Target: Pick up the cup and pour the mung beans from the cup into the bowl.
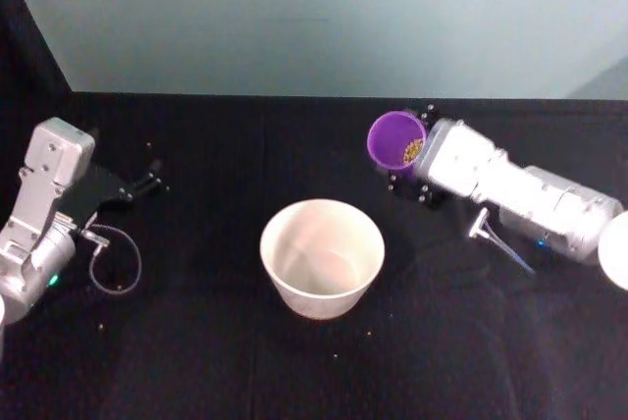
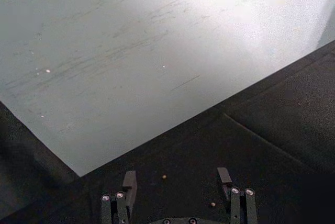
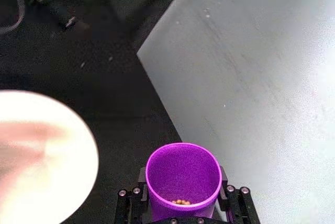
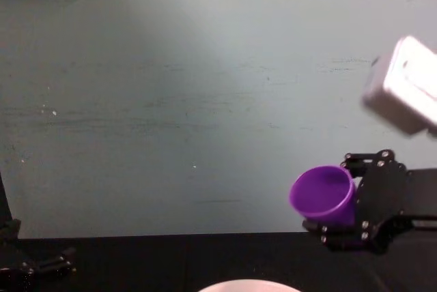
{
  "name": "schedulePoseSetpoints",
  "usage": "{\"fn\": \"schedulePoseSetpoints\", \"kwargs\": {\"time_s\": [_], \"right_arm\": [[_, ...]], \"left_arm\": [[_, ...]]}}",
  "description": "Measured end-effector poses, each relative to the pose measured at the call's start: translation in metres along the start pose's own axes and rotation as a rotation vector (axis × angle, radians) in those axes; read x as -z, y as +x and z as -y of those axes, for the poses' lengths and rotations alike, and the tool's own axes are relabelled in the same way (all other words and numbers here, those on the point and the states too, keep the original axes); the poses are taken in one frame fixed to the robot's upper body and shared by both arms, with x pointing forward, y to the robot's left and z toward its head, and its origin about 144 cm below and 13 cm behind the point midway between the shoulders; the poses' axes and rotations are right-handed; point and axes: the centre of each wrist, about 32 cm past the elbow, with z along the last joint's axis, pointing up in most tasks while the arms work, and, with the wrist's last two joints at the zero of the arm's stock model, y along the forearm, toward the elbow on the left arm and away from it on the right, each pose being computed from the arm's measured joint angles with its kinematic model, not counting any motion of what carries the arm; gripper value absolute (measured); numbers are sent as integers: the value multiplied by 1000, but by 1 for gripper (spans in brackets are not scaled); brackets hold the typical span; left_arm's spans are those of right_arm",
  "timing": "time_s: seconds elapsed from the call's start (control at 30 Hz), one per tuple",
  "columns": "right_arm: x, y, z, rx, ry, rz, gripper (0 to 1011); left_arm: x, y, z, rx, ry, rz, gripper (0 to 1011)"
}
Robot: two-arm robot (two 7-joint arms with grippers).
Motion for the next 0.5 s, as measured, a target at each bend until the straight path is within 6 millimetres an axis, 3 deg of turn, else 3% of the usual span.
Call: {"fn": "schedulePoseSetpoints", "kwargs": {"time_s": [0.5], "right_arm": [[-17, -28, -2, -14, -32, 394, 735]], "left_arm": [[0, 0, 0, 0, 0, 0, 1000]]}}
